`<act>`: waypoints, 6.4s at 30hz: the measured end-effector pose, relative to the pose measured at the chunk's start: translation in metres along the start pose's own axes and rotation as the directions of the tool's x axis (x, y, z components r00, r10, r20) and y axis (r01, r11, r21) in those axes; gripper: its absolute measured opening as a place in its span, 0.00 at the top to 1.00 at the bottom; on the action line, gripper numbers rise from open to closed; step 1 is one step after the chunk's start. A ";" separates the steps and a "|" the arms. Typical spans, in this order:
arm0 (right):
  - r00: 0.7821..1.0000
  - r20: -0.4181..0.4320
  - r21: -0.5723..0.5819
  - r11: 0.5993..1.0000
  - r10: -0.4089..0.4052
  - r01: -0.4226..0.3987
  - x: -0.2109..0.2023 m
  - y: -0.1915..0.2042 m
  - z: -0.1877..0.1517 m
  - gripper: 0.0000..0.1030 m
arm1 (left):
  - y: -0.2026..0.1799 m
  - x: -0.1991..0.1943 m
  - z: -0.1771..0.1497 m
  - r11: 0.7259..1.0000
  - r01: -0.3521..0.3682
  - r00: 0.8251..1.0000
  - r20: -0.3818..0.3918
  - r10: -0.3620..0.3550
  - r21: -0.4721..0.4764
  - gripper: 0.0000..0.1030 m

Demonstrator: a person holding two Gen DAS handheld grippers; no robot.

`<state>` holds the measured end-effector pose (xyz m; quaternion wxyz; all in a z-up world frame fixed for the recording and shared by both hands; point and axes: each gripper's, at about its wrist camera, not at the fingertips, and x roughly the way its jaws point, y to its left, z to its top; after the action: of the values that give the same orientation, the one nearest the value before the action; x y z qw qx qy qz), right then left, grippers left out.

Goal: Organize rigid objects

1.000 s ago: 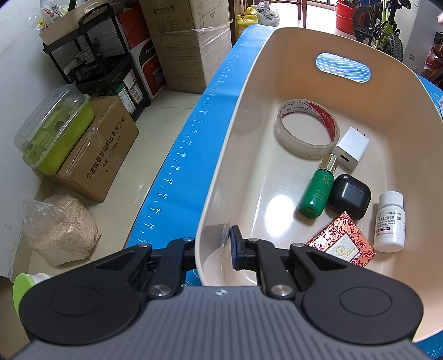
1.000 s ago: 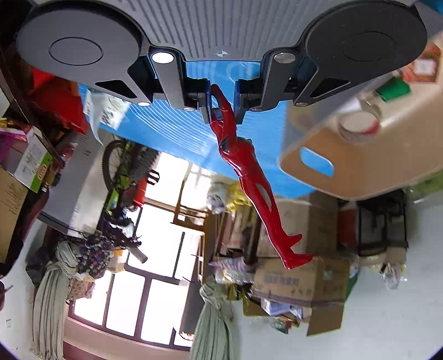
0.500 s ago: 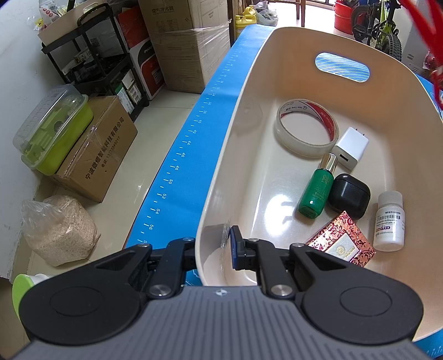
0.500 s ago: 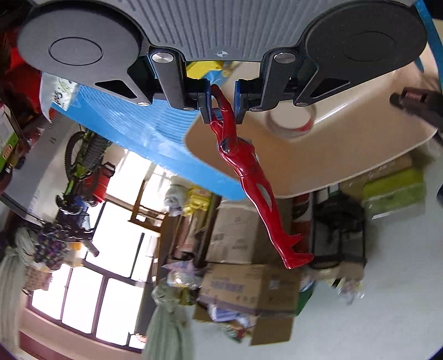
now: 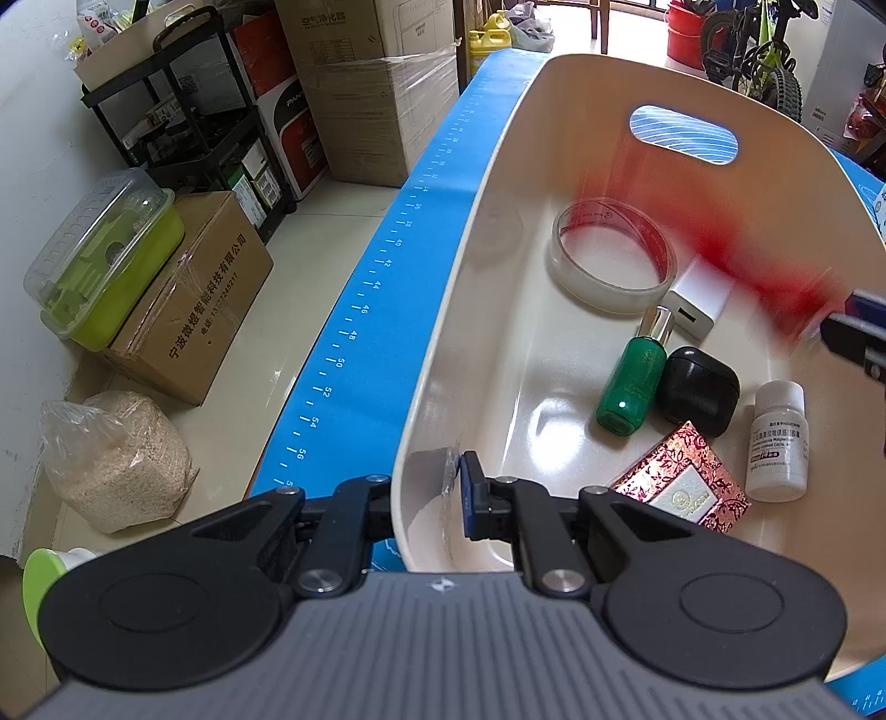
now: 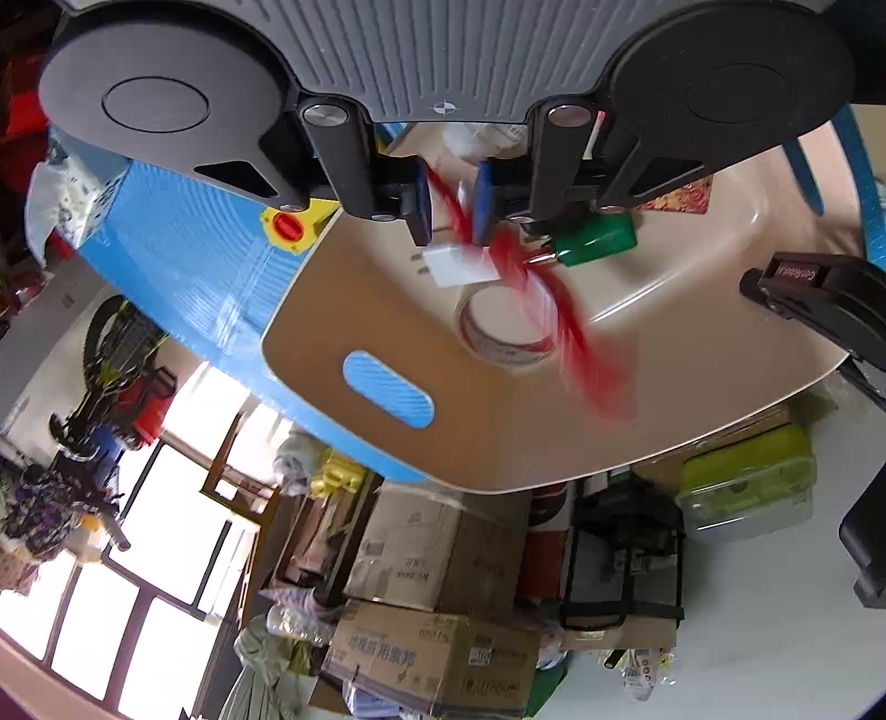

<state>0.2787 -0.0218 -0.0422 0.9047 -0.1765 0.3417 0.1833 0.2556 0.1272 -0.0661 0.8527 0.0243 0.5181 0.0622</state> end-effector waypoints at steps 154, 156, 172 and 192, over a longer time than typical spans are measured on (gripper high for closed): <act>0.992 0.002 0.369 0.922 0.128 -0.120 -0.007 -0.019 0.017 0.27 | 0.005 -0.003 0.003 1.000 0.020 1.000 -0.002 -0.020 -0.010 0.85; 0.992 0.020 0.396 0.910 0.121 -0.119 -0.018 -0.024 0.014 0.22 | 0.004 -0.007 0.003 1.000 0.021 1.000 0.003 -0.021 -0.009 0.81; 1.000 0.029 0.473 0.881 0.011 -0.023 -0.096 -0.042 -0.016 0.03 | -0.019 -0.090 -0.002 0.999 0.041 0.982 0.186 -0.042 0.008 0.24; 0.992 0.089 0.461 0.886 -0.093 0.041 -0.237 -0.033 -0.063 0.02 | -0.054 -0.202 -0.066 0.998 0.024 0.953 0.299 -0.041 0.062 0.24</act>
<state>0.0928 -0.1289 0.0819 0.9438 0.0405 0.3191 0.0753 0.1099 0.0455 0.0757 0.9214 0.0497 0.3843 0.0286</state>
